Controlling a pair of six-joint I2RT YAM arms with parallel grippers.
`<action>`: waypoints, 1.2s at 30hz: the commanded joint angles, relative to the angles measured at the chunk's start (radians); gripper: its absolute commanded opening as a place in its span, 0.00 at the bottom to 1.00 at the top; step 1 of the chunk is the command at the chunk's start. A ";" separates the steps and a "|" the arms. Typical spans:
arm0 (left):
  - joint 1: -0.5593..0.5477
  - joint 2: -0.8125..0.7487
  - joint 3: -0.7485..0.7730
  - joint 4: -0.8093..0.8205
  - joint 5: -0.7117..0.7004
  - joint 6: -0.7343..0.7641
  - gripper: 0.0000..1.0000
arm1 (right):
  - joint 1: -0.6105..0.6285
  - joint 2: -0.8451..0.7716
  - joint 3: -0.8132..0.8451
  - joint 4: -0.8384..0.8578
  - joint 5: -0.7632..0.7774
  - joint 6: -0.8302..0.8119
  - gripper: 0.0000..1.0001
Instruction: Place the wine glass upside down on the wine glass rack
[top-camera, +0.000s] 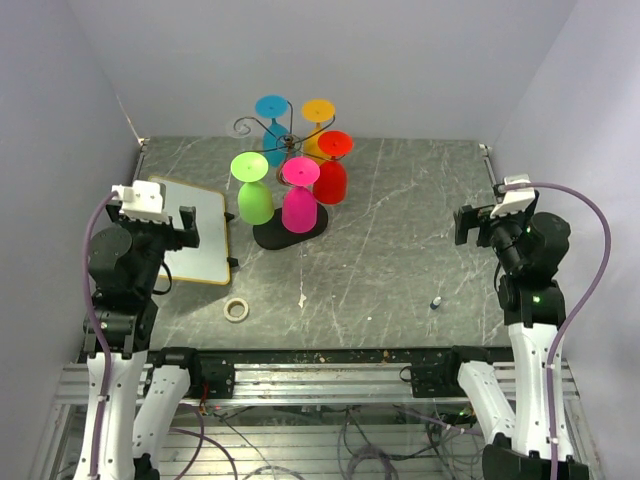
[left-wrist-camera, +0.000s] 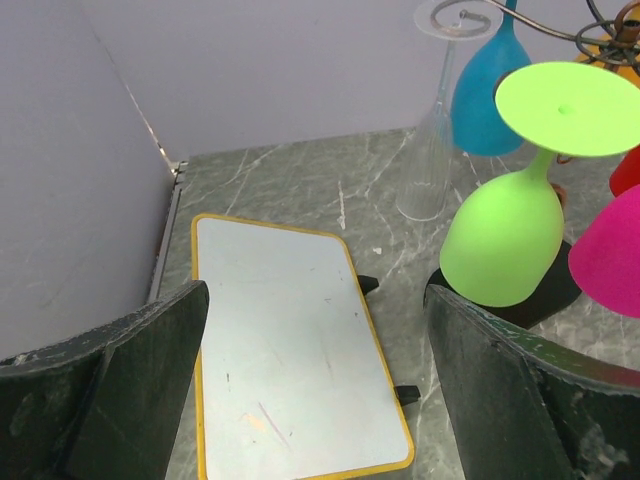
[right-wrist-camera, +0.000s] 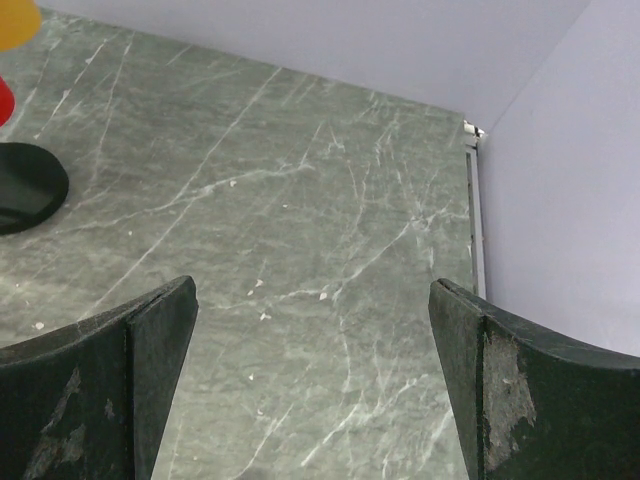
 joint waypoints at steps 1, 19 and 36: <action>0.009 -0.040 -0.043 0.032 -0.010 -0.003 1.00 | -0.004 -0.050 -0.019 -0.034 0.013 -0.012 1.00; 0.009 0.010 -0.005 -0.009 -0.055 -0.002 0.99 | -0.046 -0.020 -0.019 -0.043 0.002 -0.001 1.00; 0.012 -0.005 -0.022 -0.013 -0.084 0.009 0.99 | -0.055 0.009 -0.025 -0.061 -0.017 -0.015 1.00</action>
